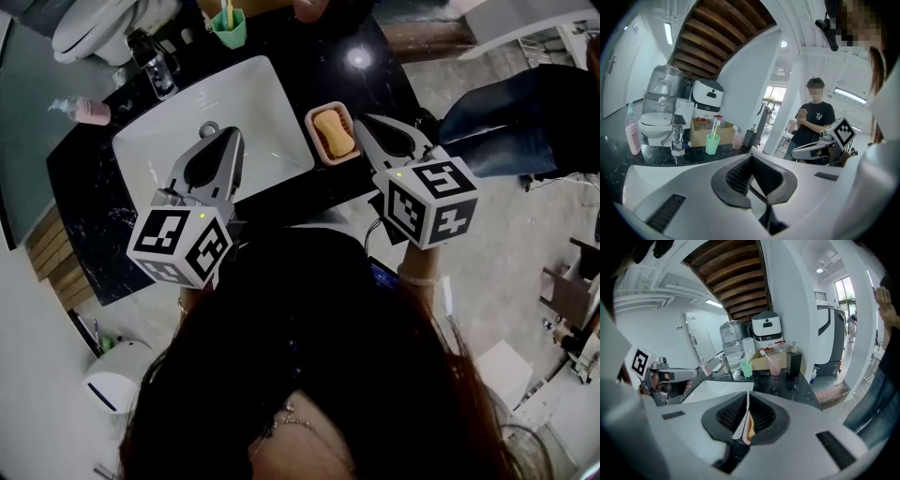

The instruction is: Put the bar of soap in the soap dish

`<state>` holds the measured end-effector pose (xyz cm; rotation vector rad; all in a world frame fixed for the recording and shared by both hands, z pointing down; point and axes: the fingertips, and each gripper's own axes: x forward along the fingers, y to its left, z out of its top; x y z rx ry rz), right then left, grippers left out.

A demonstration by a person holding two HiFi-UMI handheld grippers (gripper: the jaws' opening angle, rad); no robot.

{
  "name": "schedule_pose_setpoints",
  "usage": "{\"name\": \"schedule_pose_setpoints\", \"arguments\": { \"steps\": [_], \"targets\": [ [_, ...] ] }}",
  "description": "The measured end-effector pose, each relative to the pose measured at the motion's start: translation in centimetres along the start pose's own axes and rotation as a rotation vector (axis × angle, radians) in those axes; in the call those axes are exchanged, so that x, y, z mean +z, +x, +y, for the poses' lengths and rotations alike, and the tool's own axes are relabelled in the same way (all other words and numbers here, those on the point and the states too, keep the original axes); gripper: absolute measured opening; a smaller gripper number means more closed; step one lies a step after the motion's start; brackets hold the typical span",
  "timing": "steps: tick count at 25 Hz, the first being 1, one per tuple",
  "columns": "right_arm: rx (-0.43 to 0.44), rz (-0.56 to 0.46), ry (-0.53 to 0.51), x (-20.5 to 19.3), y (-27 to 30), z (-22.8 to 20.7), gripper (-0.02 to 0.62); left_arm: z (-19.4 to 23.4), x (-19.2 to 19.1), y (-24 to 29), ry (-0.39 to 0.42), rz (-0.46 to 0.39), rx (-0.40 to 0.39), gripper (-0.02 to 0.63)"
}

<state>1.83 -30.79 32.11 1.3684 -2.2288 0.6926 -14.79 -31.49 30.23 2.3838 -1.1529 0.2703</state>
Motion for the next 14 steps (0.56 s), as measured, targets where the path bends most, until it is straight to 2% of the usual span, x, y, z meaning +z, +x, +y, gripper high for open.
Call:
{"name": "schedule_pose_setpoints", "arguments": {
  "steps": [14],
  "targets": [
    [-0.01,0.019,-0.008,-0.59,-0.22,0.11,0.023,-0.37,-0.68,0.39,0.01,0.041,-0.021,-0.005]
  ]
}}
